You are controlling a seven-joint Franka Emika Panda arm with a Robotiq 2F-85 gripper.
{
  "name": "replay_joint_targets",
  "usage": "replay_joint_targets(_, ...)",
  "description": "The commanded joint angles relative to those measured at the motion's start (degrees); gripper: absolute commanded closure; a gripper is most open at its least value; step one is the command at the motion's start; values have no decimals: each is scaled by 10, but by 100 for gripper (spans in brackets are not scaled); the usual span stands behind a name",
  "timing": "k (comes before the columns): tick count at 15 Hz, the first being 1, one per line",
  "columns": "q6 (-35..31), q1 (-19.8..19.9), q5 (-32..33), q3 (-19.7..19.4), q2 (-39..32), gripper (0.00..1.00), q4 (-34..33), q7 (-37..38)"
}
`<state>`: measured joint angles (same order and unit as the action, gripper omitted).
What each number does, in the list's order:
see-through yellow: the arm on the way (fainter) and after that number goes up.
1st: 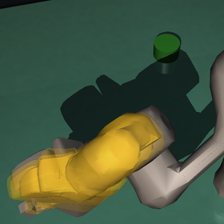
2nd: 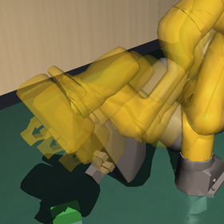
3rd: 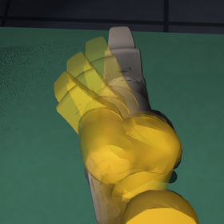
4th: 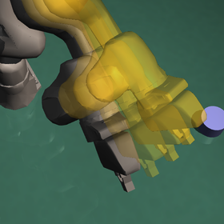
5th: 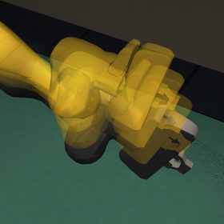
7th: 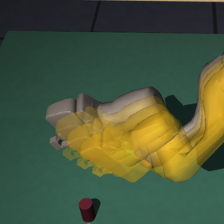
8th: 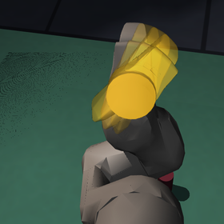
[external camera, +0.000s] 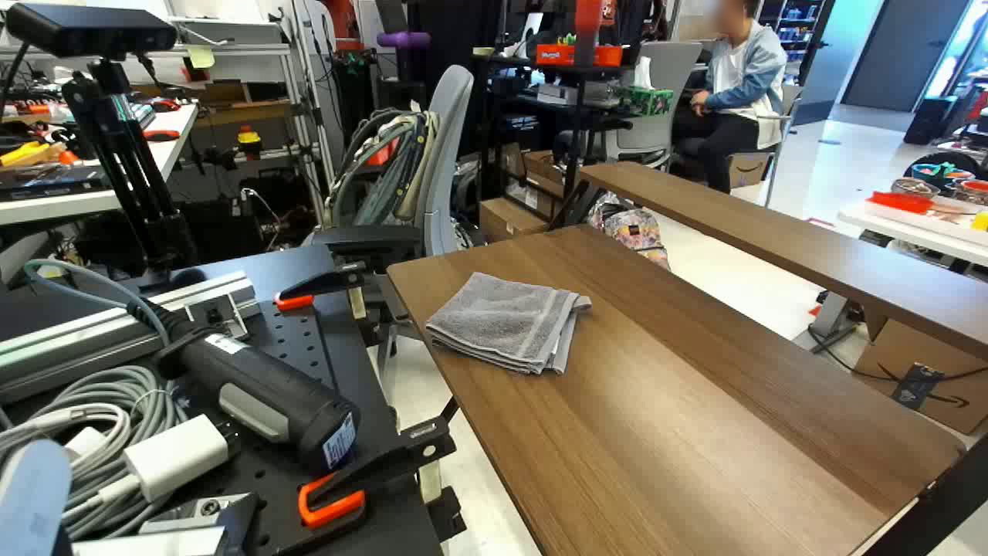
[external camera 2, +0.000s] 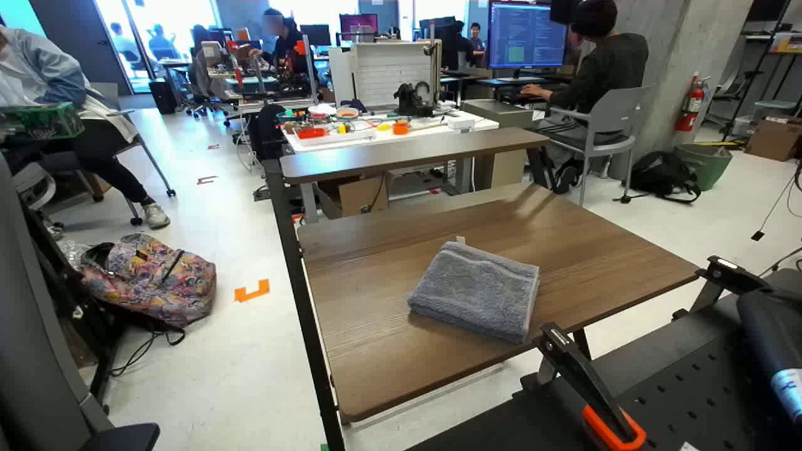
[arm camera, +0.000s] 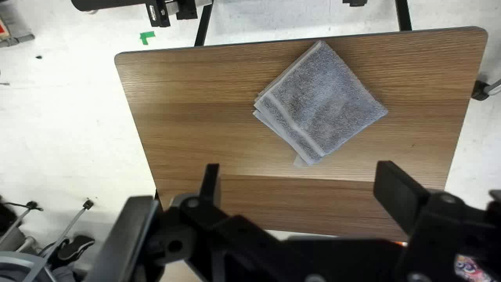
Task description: Move the towel to the right
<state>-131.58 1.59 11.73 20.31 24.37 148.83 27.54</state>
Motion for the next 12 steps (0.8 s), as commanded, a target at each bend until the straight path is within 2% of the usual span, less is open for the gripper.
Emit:
replay_joint_targets(1, 2, -15, 8, -14, -2, 0, -1, 6)
replay_joint_targets(7, -9, -17, -6, -39, -67, 0, -35, -21)
replay_joint_targets(12, -31, -17, -3, -59, -170, 0, -95, -19)
